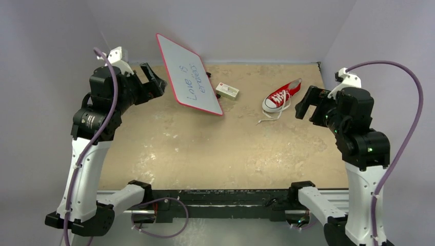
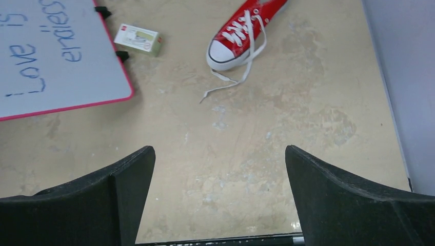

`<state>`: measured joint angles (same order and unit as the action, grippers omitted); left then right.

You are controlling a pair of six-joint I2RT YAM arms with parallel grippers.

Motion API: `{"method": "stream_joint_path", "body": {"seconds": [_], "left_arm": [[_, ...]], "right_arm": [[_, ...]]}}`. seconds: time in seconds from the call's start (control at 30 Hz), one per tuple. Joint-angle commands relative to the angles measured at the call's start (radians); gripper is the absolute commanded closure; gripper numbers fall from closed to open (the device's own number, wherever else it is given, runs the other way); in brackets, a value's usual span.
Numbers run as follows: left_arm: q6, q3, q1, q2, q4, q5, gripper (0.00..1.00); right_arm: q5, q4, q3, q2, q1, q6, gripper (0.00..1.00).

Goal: Tie the shoes

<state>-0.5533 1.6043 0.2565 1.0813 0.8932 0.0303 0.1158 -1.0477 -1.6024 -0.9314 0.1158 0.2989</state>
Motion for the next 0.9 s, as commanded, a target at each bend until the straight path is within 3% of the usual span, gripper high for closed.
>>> {"method": "stream_joint_path", "body": {"seconds": [0.0,0.33,0.6,0.87], "left_arm": [[-0.015,-0.054,-0.058,-0.064,-0.089,0.066,0.03],[-0.019,-0.125,-0.111,-0.135,-0.151,0.146,0.01],[0.009,-0.135,-0.11,-0.163,-0.168,0.187,0.01],[0.091,-0.106,-0.11,-0.172,-0.141,0.249,0.01]], "right_arm": [[0.002,0.071,0.067,-0.015,-0.068,0.015,0.01],[-0.068,0.272,0.165,-0.207,-0.165,0.014,0.01],[-0.085,0.454,0.074,-0.533,-0.187,0.008,0.01],[-0.057,0.524,-0.104,-0.868,-0.212,0.022,0.03]]}}
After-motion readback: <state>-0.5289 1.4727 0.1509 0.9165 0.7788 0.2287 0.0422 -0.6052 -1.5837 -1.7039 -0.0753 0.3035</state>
